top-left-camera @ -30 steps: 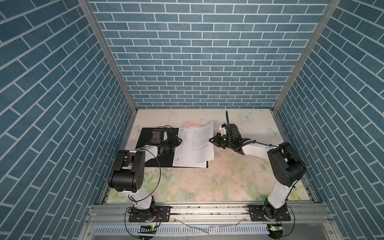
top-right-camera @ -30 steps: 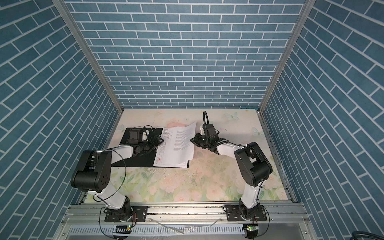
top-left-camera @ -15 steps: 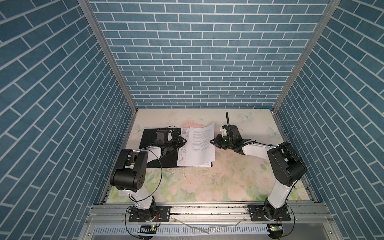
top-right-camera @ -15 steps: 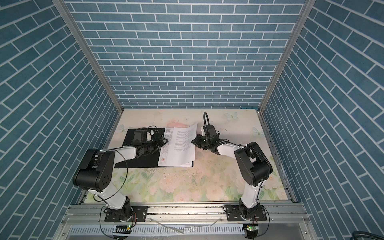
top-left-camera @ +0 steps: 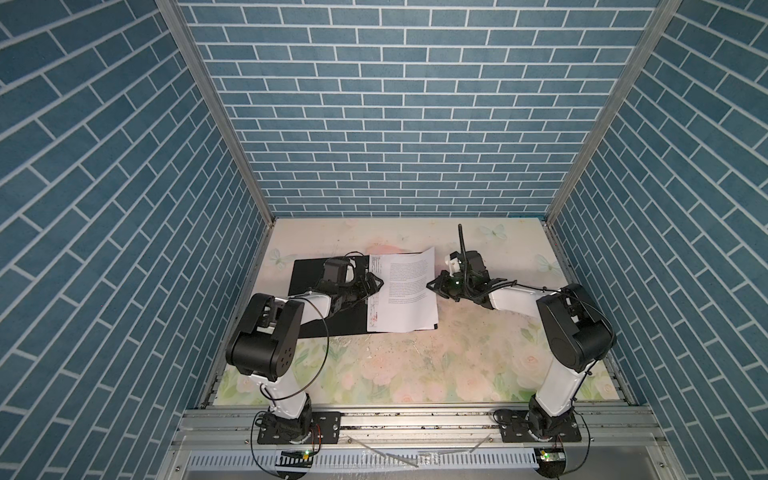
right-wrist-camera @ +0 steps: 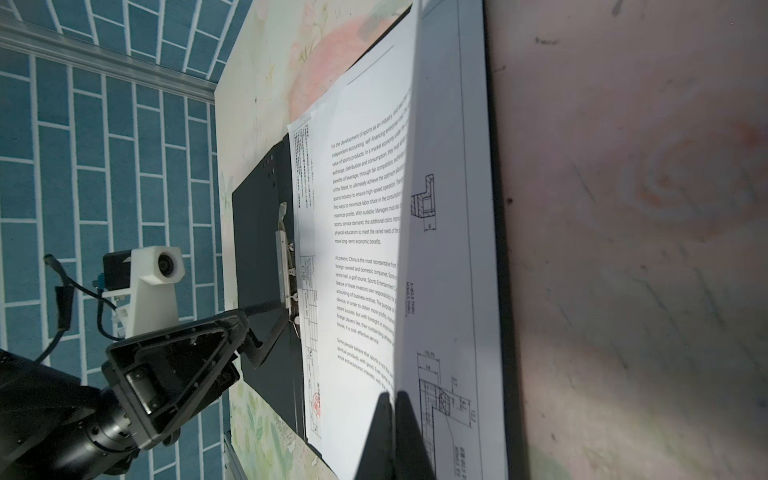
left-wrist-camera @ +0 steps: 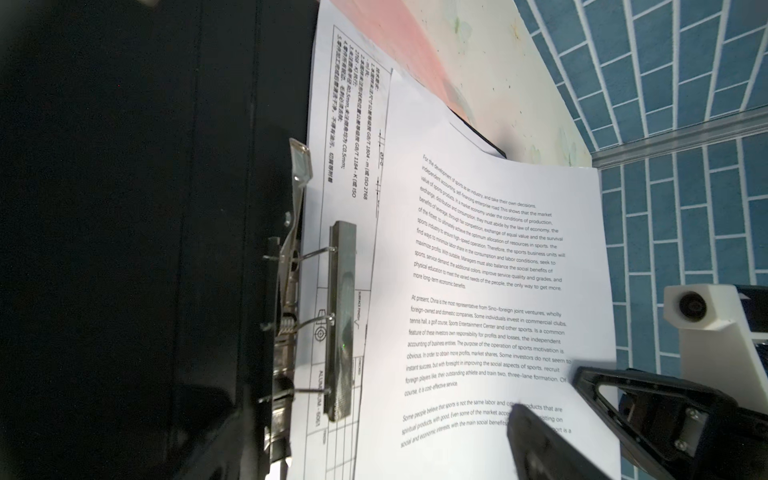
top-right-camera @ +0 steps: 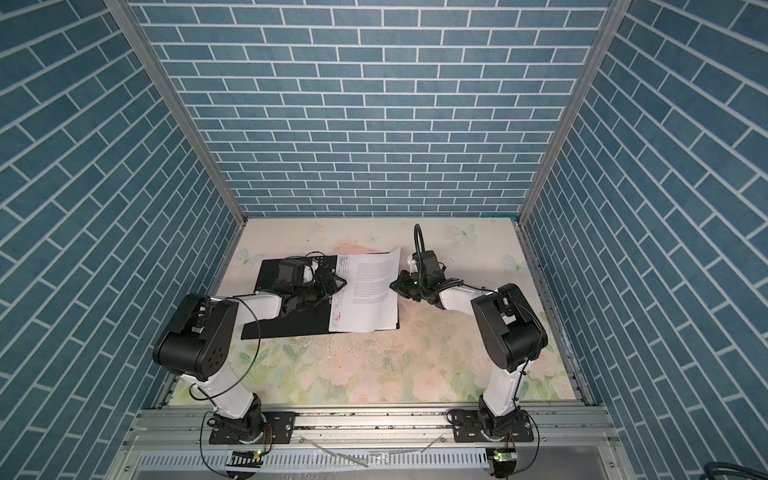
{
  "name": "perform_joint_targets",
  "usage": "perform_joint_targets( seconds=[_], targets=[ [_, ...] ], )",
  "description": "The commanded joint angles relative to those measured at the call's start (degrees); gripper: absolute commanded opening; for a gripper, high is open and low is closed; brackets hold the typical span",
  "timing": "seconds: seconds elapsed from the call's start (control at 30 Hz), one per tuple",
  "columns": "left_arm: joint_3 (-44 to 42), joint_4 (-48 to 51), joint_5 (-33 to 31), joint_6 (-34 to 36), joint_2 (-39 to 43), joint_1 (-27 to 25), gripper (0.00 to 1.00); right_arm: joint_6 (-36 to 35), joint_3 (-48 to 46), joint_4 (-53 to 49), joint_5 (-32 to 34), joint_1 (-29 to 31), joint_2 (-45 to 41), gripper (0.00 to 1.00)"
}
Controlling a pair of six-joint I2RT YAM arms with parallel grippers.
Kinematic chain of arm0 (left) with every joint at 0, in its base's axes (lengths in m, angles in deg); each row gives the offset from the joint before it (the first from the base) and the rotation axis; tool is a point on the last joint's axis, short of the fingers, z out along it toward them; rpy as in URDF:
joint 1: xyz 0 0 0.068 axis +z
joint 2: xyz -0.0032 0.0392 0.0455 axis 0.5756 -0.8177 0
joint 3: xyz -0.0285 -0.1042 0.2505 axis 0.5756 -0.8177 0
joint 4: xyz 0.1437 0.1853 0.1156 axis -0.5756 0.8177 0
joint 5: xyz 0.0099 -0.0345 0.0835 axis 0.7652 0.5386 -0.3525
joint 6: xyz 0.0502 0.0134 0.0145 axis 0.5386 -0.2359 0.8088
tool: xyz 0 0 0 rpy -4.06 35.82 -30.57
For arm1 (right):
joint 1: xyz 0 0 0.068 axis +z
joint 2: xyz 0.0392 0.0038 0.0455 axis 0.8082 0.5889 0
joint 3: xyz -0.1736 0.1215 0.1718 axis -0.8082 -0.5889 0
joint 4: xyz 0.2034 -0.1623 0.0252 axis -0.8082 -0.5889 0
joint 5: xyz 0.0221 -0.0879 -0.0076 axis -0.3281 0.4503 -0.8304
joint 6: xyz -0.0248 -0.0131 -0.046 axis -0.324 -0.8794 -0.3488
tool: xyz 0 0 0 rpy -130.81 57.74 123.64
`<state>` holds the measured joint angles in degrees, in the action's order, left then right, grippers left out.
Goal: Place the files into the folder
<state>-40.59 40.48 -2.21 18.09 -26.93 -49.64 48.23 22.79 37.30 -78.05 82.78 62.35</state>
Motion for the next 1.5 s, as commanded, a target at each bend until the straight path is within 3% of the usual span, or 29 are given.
perform_joint_targets(
  seconds=[0.0,0.27,1.47],
  targets=[
    [0.4,2.2,0.7,-0.6,-2.0,-1.6,1.0,-3.8,1.8,-1.1,-2.3,-0.7,-0.4,0.0],
    [-0.2,0.6,1.1,-1.6,-2.0,-2.2,1.0,-6.8,7.5,-4.5,-5.0,-1.1,3.4,0.0],
    [0.2,-0.4,1.5,-2.1,-3.1,-3.0,1.0,-6.1,9.6,-3.5,-4.1,-1.4,7.2,0.0]
  ],
)
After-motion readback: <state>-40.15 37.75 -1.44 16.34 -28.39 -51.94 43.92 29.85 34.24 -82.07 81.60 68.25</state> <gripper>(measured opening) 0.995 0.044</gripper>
